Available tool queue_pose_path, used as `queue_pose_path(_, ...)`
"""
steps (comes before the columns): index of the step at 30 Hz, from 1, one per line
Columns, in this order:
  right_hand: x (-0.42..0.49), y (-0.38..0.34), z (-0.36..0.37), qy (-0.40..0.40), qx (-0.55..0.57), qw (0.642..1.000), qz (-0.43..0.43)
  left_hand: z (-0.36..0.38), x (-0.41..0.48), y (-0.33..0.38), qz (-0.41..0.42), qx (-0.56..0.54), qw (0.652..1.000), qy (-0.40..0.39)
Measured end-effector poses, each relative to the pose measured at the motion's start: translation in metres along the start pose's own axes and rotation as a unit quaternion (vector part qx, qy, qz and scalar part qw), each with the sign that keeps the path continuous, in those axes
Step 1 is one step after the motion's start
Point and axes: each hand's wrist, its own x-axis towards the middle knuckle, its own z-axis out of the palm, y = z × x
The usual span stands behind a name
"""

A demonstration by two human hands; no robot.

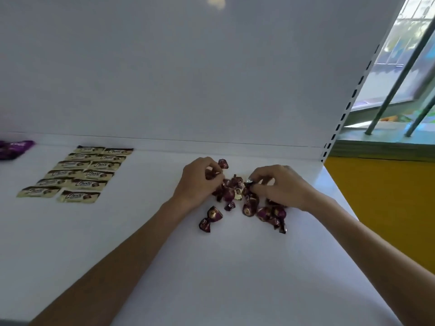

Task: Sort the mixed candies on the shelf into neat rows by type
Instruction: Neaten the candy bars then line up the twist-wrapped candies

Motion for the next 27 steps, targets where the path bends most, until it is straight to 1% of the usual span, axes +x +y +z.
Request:
queue_pose_path(1,0.004,-0.001,-0.003,0.008,0.013,1.0,-0.004,0.0,0.002,0.0,0.001,-0.008,1.0,0.016)
queue_pose_path(3,0.016,-0.003,-0.008,0.061,0.062,0.996,-0.01,0.0,0.007,0.002,-0.003,-0.042,0.998,0.042)
queue_pose_path(5,0.03,-0.008,-0.007,0.091,0.111,0.99,-0.008,0.0,0.01,0.006,-0.013,-0.1,0.994,0.042)
queue_pose_path(6,0.037,-0.011,-0.006,0.081,0.133,0.988,-0.005,0.001,0.012,0.009,-0.014,-0.121,0.992,0.036)
queue_pose_path(8,0.049,-0.015,-0.002,0.037,0.191,0.981,-0.004,0.002,0.016,0.011,-0.011,-0.137,0.99,0.026)
queue_pose_path(11,0.058,-0.024,-0.002,-0.016,0.242,0.97,-0.03,0.001,0.024,0.012,-0.002,-0.142,0.989,0.049)
queue_pose_path(13,0.064,-0.024,-0.003,-0.033,0.239,0.97,-0.042,0.0,0.029,0.009,0.001,-0.127,0.99,0.06)
queue_pose_path(17,0.076,-0.018,-0.005,-0.034,0.233,0.971,-0.045,0.004,0.036,0.001,-0.014,-0.114,0.993,0.031)
queue_pose_path(21,0.09,-0.009,0.001,0.003,0.22,0.975,-0.026,0.004,0.038,-0.002,-0.038,-0.097,0.995,0.002)
queue_pose_path(23,0.097,-0.004,0.006,0.027,0.177,0.984,-0.023,0.005,0.037,-0.003,-0.045,-0.079,0.996,-0.013)
queue_pose_path(27,0.099,-0.001,0.016,0.013,0.037,0.998,-0.049,0.005,0.035,-0.004,-0.043,-0.057,0.997,-0.044)
